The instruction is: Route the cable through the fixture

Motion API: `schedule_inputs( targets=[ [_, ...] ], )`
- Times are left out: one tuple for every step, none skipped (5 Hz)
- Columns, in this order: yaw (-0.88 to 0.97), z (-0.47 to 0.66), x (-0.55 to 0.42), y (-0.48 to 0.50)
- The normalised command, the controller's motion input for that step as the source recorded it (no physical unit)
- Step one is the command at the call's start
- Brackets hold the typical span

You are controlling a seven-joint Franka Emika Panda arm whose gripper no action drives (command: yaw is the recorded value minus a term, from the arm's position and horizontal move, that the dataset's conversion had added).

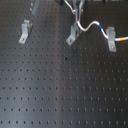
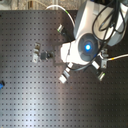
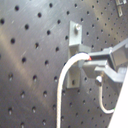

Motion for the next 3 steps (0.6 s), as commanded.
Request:
schedule_inputs(
  targets=[
    [0.0, 0.07, 0.0, 0.0],
    [-0.32, 0.09, -0.134, -0.12],
    [-0.16, 0.0, -0.285, -0.002]
  ],
)
